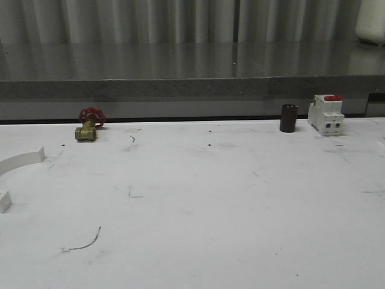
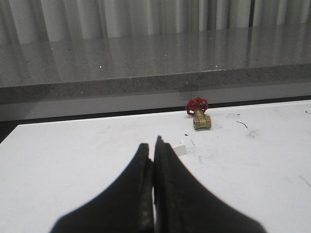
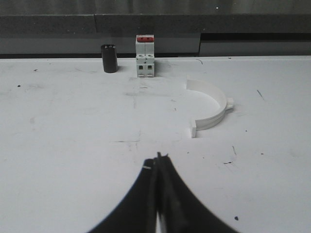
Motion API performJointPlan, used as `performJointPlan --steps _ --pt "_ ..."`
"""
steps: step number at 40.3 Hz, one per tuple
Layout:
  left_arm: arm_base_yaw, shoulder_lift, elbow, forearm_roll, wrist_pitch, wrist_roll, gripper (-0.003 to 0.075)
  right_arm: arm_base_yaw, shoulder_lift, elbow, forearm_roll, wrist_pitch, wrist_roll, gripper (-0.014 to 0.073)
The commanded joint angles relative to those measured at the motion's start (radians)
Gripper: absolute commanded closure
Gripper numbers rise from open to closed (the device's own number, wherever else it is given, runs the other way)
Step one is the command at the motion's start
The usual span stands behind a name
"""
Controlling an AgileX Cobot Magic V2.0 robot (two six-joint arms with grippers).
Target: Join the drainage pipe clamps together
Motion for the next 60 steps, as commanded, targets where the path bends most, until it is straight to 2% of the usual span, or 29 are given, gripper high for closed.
performJointPlan --steps 1,16,21,25,31,33,39,44,50,54,55,58,60 --pt "-0.002 -0.018 0.000 -0.003 -0.087 0.000 0.0741 -0.004 -0.016 -0.008 -0.008 -0.085 -0.010 0.0656" --pt "-0.002 -0.018 0.000 0.000 -0.126 0.000 0.0741 -0.004 -0.016 -0.008 -0.007 -0.114 -0.010 0.0656" --pt "-0.002 -0.018 -0.003 0.000 -0.263 0.000 0.0741 -0.004 -0.016 -0.021 -0.007 -0.202 -0.010 0.0656" --pt "-0.002 -0.018 -0.049 -0.010 -0.374 0.000 0.0740 -0.004 -0.016 -0.088 -0.008 -0.212 -0.010 0.0656" --pt "-0.002 0.018 -0.218 -0.010 -0.232 0.000 0.0740 -0.004 0.009 -0.266 -0.008 -0.126 -0.010 0.0656" --pt "-0.002 0.061 -0.287 -0.010 -0.136 0.000 0.0740 -0.004 0.049 -0.324 -0.007 -0.081 -0.010 0.0656" --pt "-0.002 0.253 -0.425 0.036 0.034 0.000 0.0740 -0.004 0.220 -0.463 -0.007 0.008 -0.010 0.0656" --pt "-0.002 0.382 -0.481 0.043 0.054 0.000 0.0741 -0.004 0.340 -0.516 -0.007 0.020 -0.010 0.0656" --pt "-0.002 0.415 -0.497 0.043 0.048 0.000 0.0740 -0.004 0.385 -0.525 -0.007 0.017 -0.010 0.0651" --pt "-0.002 0.415 -0.497 0.041 0.050 0.000 0.0724 -0.004 0.385 -0.525 -0.007 0.019 -0.010 0.0589" --pt "-0.002 0.415 -0.497 0.041 0.050 0.000 0.0702 -0.004 0.385 -0.525 -0.007 0.019 -0.010 0.0543" --pt "-0.002 0.415 -0.497 0.041 0.050 0.000 0.0591 -0.004 0.385 -0.525 -0.008 0.019 -0.010 0.0409" --pt "-0.002 0.415 -0.497 0.041 0.050 0.000 0.0468 -0.004 0.385 -0.525 -0.008 0.021 -0.010 0.0307"
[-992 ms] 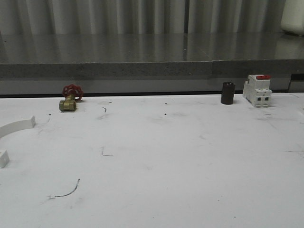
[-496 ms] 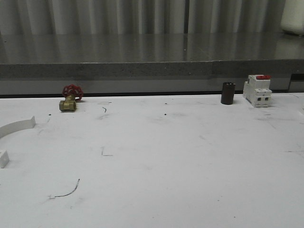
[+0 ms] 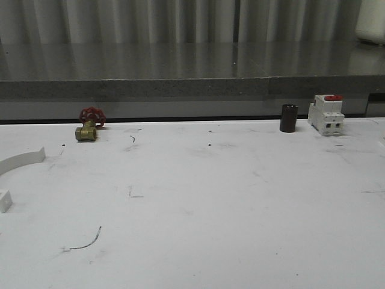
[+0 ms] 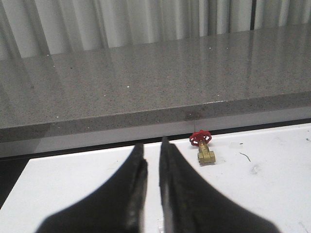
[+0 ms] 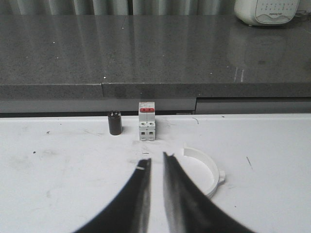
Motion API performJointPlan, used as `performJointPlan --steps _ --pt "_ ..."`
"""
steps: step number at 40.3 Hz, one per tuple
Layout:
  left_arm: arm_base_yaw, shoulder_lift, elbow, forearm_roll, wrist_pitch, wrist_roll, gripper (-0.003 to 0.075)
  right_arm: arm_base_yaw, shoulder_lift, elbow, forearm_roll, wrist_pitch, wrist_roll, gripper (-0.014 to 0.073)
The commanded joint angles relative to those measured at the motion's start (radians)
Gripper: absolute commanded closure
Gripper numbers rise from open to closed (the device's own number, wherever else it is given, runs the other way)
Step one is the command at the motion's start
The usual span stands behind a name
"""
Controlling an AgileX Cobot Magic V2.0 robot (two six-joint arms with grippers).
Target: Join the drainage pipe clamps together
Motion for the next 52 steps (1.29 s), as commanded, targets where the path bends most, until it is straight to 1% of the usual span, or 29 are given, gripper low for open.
performJointPlan --steps 1,2,3,6,8,10,16,24,28,35,40,47,52 --pt "-0.002 0.010 -0.038 -0.002 -0.072 0.000 0.0416 -0.004 0.014 -0.039 -0.008 -0.068 -0.010 0.0248" --pt "-0.002 0.010 -0.038 -0.002 -0.072 0.000 0.0328 -0.004 0.014 -0.039 -0.008 -0.068 -0.010 0.0204" --pt "-0.002 0.010 -0.038 -0.002 -0.072 0.000 0.0293 -0.004 0.014 -0.038 -0.010 -0.068 -0.010 0.0148" --pt "-0.002 0.010 -0.038 -0.002 -0.072 0.000 0.0113 -0.004 0.014 -0.038 -0.016 -0.069 -0.010 0.0018" --pt "-0.002 0.010 -0.038 -0.002 -0.072 0.000 0.0049 -0.004 0.014 -0.038 -0.016 -0.069 -0.010 -0.0050" --pt "-0.002 0.010 -0.038 -0.002 -0.072 0.000 0.0021 -0.004 0.014 -0.038 -0.016 -0.068 -0.010 -0.0067" --pt "-0.002 0.010 -0.038 -0.002 -0.072 0.000 0.0038 -0.004 0.014 -0.038 -0.016 -0.070 -0.010 -0.0057" --pt "-0.002 0.017 -0.038 -0.028 -0.072 0.000 0.0089 -0.004 0.014 -0.038 -0.016 -0.070 -0.010 -0.0057" --pt "-0.002 0.060 -0.048 -0.049 -0.033 0.000 0.0104 -0.004 0.014 -0.038 -0.016 -0.070 -0.010 -0.0057" --pt "-0.002 0.255 -0.136 -0.141 0.073 -0.002 0.0104 -0.004 0.014 -0.038 -0.016 -0.070 -0.010 -0.0057" --pt "0.005 0.453 -0.235 -0.154 0.182 -0.018 0.0104 -0.004 0.014 -0.038 -0.016 -0.070 -0.010 -0.0057" --pt "0.033 0.708 -0.367 -0.176 0.297 -0.018 0.0104 -0.004 0.014 -0.038 -0.016 -0.070 -0.010 -0.0057" --pt "0.043 0.859 -0.440 -0.176 0.329 -0.010 0.0104 -0.004 0.014 -0.038 -0.016 -0.070 -0.010 -0.0057"
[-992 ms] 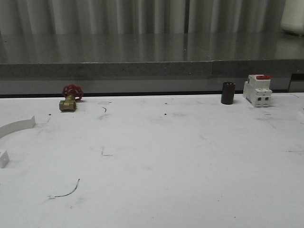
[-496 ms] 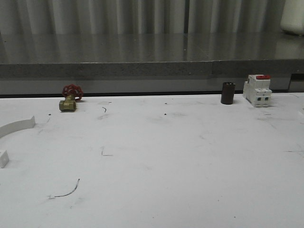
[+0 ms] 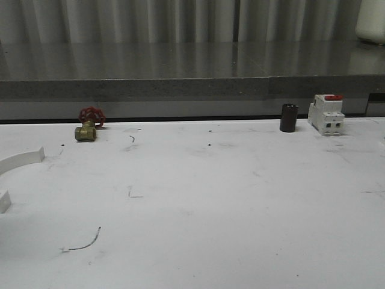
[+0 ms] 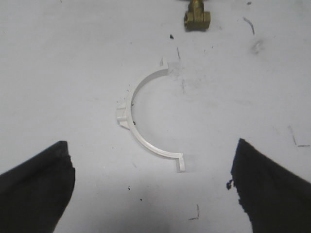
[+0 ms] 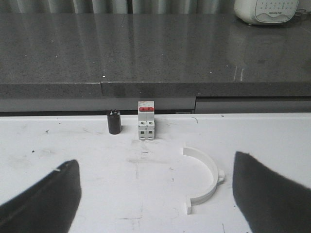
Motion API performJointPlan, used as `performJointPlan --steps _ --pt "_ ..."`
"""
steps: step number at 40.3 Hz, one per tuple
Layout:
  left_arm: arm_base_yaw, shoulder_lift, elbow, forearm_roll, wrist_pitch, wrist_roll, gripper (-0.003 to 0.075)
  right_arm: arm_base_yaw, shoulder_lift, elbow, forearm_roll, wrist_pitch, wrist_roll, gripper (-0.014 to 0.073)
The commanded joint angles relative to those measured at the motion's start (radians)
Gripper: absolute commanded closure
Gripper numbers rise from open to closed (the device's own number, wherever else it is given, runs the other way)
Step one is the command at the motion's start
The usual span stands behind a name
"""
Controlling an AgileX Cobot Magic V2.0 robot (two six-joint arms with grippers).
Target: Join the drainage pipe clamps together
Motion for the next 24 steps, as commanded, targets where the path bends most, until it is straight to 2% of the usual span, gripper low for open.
performJointPlan --steps 1,24 --pt "0.007 0.084 -0.081 -0.017 -0.019 -0.002 0.0105 -0.004 0.014 -0.036 -0.014 -0.076 -0.010 -0.0057" --pt "0.054 0.556 -0.361 -0.024 0.108 0.103 0.0105 -0.004 0.014 -0.036 -0.014 -0.076 -0.010 -0.0057"
